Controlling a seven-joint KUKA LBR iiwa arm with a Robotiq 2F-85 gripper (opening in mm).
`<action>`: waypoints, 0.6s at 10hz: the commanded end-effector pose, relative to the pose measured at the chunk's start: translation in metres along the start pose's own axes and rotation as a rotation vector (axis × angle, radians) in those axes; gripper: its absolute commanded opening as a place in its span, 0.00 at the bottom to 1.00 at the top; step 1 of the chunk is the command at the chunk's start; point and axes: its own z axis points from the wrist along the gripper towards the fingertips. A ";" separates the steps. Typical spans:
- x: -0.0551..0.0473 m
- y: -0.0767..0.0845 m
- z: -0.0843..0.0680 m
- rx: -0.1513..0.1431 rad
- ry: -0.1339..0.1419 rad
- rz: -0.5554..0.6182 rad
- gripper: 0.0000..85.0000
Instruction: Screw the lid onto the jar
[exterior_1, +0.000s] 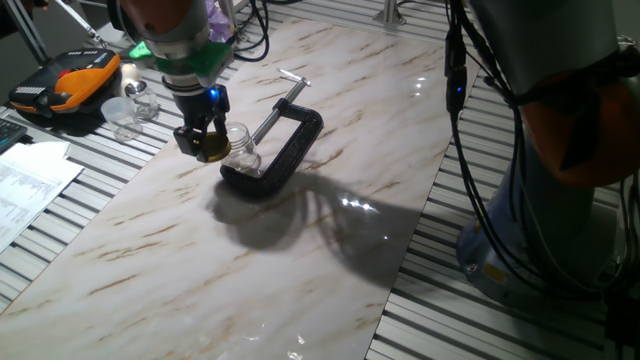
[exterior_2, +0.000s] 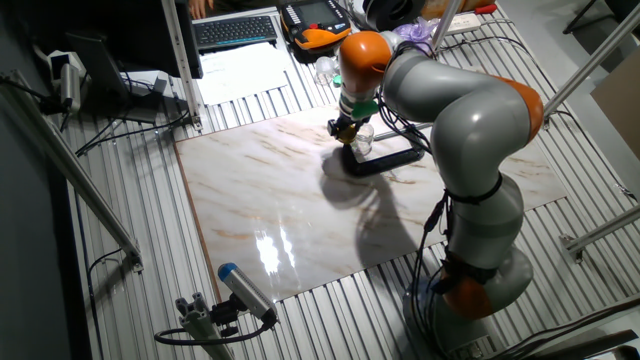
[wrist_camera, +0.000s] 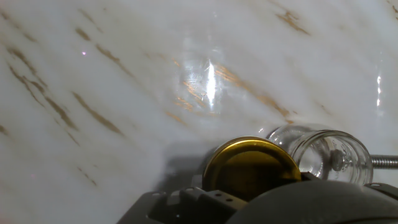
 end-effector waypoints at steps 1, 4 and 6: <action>0.000 -0.001 0.000 0.007 0.002 -0.006 0.00; -0.002 -0.009 -0.003 -0.006 -0.002 -0.027 0.00; 0.000 -0.017 -0.004 -0.016 -0.004 -0.042 0.00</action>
